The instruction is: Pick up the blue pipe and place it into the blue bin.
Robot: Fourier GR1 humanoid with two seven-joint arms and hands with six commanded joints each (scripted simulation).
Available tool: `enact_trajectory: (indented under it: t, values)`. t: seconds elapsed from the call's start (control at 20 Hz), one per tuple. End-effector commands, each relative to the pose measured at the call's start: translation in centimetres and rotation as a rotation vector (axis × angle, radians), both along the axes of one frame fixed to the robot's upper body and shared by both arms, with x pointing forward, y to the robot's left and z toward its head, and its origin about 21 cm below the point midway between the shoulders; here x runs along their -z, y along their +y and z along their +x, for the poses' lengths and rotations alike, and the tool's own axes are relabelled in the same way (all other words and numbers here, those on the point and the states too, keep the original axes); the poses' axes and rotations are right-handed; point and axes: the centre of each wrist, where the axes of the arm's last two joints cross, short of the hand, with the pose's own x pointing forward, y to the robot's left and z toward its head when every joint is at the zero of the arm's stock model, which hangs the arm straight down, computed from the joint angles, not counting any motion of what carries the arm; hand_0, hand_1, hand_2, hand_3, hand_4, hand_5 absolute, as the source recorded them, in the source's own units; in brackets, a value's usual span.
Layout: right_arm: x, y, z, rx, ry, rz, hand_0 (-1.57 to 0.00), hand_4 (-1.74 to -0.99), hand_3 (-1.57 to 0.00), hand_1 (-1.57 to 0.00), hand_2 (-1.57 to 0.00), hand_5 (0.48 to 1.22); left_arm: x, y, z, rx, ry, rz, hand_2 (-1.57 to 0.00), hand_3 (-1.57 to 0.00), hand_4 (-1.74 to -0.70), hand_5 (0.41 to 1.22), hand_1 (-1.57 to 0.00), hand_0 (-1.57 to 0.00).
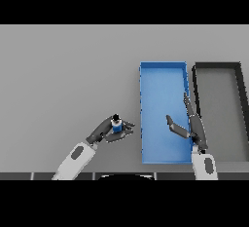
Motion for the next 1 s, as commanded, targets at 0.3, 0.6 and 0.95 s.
enact_trajectory:
  t: [0.3,0.6,0.95]
  values:
    - [-0.3,-0.1,0.0,0.000,-0.012,-0.015,0.00,-1.204,0.00,0.00,0.00,0.640,-4.7,-1.5,1.0,0.032,-0.117,-0.100,-1.55,-1.55,-1.47,1.212,-1.55,-1.54]
    - [-0.3,-0.6,0.1,0.009,-0.007,-0.035,0.00,-1.158,0.00,0.00,0.00,0.643,-7.6,-2.9,1.0,0.104,-0.138,-0.082,-1.57,-1.57,-1.47,1.219,-1.56,-1.56]
    - [0.7,2.7,-7.2,0.259,-0.070,-0.044,0.00,-1.166,0.00,0.00,0.00,0.643,-7.2,-2.5,1.0,0.108,-0.138,-0.072,-1.57,-1.57,-1.47,1.220,-1.57,-1.57]
